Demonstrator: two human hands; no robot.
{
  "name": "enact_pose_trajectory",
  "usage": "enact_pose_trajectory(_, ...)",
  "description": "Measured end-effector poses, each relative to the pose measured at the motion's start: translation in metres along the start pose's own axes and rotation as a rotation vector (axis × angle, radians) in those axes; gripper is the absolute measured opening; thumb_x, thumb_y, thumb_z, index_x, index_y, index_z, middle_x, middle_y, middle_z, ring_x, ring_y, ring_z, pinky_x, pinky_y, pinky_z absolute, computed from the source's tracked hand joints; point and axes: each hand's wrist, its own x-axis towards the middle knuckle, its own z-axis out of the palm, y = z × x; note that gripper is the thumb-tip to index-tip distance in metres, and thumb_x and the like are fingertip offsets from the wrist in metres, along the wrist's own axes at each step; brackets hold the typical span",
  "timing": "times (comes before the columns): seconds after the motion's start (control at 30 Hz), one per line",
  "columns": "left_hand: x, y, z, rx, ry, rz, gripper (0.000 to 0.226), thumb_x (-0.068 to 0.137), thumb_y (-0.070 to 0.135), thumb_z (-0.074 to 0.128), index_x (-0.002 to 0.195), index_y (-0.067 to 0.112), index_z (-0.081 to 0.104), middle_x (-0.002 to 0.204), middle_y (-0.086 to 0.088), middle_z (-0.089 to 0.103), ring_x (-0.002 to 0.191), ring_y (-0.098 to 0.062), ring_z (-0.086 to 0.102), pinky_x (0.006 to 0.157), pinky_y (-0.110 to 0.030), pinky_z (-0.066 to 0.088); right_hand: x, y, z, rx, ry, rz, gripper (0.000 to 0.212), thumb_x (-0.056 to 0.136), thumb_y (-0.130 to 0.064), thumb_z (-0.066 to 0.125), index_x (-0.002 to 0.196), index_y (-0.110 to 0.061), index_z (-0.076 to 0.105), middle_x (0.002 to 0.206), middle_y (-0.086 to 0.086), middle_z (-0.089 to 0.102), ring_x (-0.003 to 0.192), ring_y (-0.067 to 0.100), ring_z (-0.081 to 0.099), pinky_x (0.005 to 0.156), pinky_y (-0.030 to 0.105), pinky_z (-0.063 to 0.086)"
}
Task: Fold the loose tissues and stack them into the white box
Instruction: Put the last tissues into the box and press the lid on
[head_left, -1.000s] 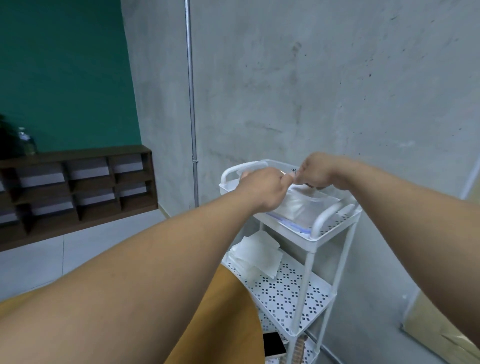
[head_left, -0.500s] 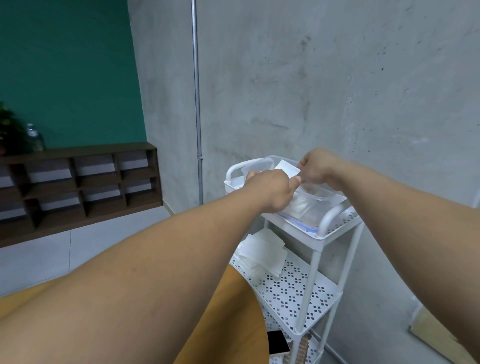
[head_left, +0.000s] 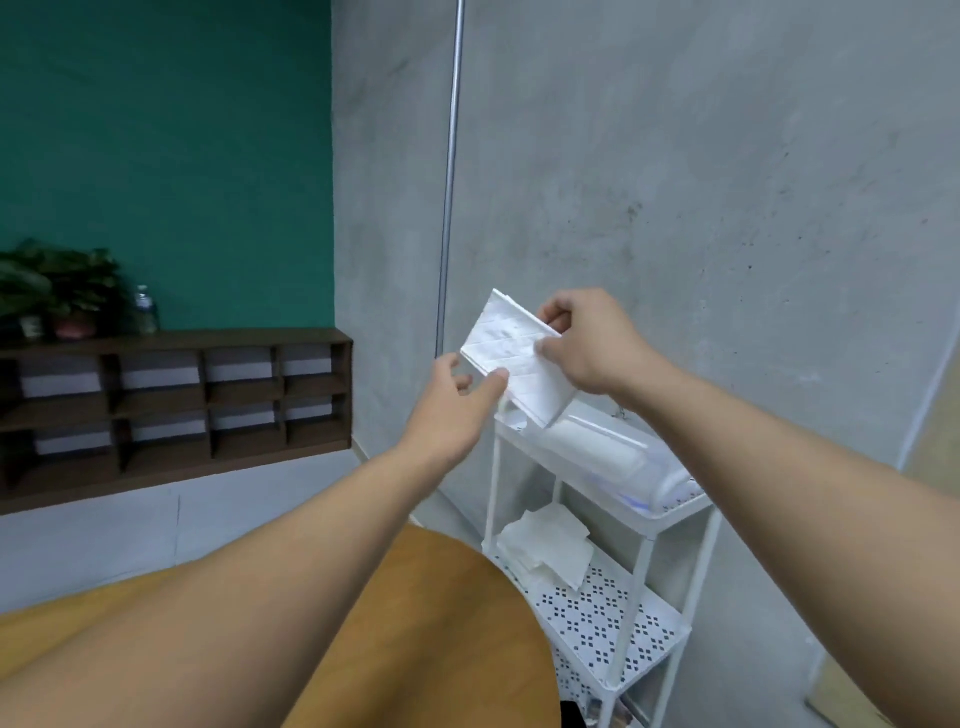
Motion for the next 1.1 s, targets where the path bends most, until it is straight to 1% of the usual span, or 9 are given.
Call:
enact_pose_trajectory(0.1,-0.057,-0.006,-0.042,-0.482,0.054,-0.122,0.110,0.078,0.066,0.088,0.166,0.026,0.036,0.149,0.000,0.067,0.124,-0.016,0.072,0.117,-0.045,0.051,-0.049,-0.053,0.028,0.178,-0.064,-0.058,0.017,0.092,-0.006,0.077,0.102,-0.019,0.073,0.089,-0.004,0.075,0.079,0.018,0.071,0.077,0.038,0.061)
enact_pose_trajectory(0.2,-0.120,-0.017,-0.084,-0.706,0.080,-0.094,0.057,0.102,0.041,0.076,0.152,0.019,0.060,0.138,-0.008,0.077,0.123,-0.024,0.075,0.108,-0.043,0.056,-0.110,-0.103,0.063,0.333,-0.162,-0.087,0.020,0.097,-0.007,0.073,0.112,-0.020,0.072,0.096,-0.005,0.075,0.078,0.008,0.068,0.074,0.030,0.057)
enact_pose_trajectory(0.3,-0.178,-0.038,-0.138,-0.747,0.128,-0.070,0.049,0.106,0.034,0.071,0.150,0.016,0.063,0.141,-0.012,0.074,0.134,-0.033,0.070,0.117,-0.055,0.051,-0.173,-0.145,0.102,0.448,-0.261,-0.059,0.024,0.097,-0.006,0.070,0.114,-0.024,0.071,0.101,-0.001,0.076,0.079,0.013,0.071,0.074,0.036,0.063)
enact_pose_trajectory(0.47,-0.259,-0.072,-0.231,-0.640,0.389,-0.151,0.040,0.105,0.021,0.073,0.142,0.009,0.066,0.133,-0.015,0.077,0.125,-0.037,0.074,0.115,-0.058,0.053,-0.251,-0.202,0.166,0.606,-0.383,-0.006,0.027,0.101,-0.010,0.067,0.117,-0.032,0.069,0.106,-0.006,0.076,0.092,0.013,0.076,0.083,0.042,0.066)
enact_pose_trajectory(0.57,-0.306,-0.086,-0.274,-0.596,0.449,-0.177,0.032,0.109,0.016,0.065,0.140,0.006,0.066,0.131,-0.014,0.079,0.125,-0.035,0.074,0.116,-0.054,0.053,-0.288,-0.234,0.198,0.701,-0.466,0.015,0.027,0.102,-0.010,0.065,0.116,-0.033,0.069,0.106,-0.007,0.078,0.092,0.010,0.077,0.078,0.034,0.066)
enact_pose_trajectory(0.8,-0.398,-0.123,-0.333,-0.434,0.579,-0.231,0.028,0.115,0.018,0.055,0.141,0.017,0.066,0.129,-0.006,0.081,0.121,-0.027,0.077,0.110,-0.054,0.057,-0.377,-0.285,0.284,0.845,-0.622,0.033,0.033,0.103,-0.002,0.062,0.120,-0.029,0.071,0.110,-0.007,0.081,0.099,0.017,0.079,0.087,0.044,0.067)
enact_pose_trajectory(0.9,-0.420,-0.143,-0.350,-0.319,0.634,-0.250,0.025,0.112,0.015,0.058,0.134,0.022,0.068,0.121,-0.001,0.083,0.113,-0.024,0.080,0.101,-0.050,0.063,-0.407,-0.289,0.312,0.884,-0.676,0.051,0.029,0.103,-0.005,0.062,0.121,-0.026,0.072,0.111,-0.007,0.082,0.100,0.018,0.079,0.087,0.042,0.066)
enact_pose_trajectory(1.03,-0.440,-0.177,-0.357,-0.178,0.636,-0.218,0.025,0.109,0.007,0.062,0.127,0.022,0.070,0.115,0.001,0.082,0.108,-0.019,0.079,0.084,-0.028,0.063,-0.437,-0.285,0.344,0.958,-0.723,0.106,0.024,0.101,-0.010,0.065,0.122,-0.021,0.069,0.113,0.000,0.082,0.107,0.026,0.077,0.089,0.043,0.064)
enact_pose_trajectory(1.1,-0.445,-0.192,-0.356,-0.136,0.641,-0.197,0.025,0.108,0.003,0.063,0.126,0.018,0.070,0.116,-0.003,0.081,0.109,-0.022,0.077,0.086,-0.029,0.061,-0.449,-0.284,0.356,1.016,-0.723,0.134,0.027,0.097,-0.016,0.063,0.124,-0.019,0.067,0.115,0.004,0.081,0.110,0.026,0.077,0.094,0.045,0.062)
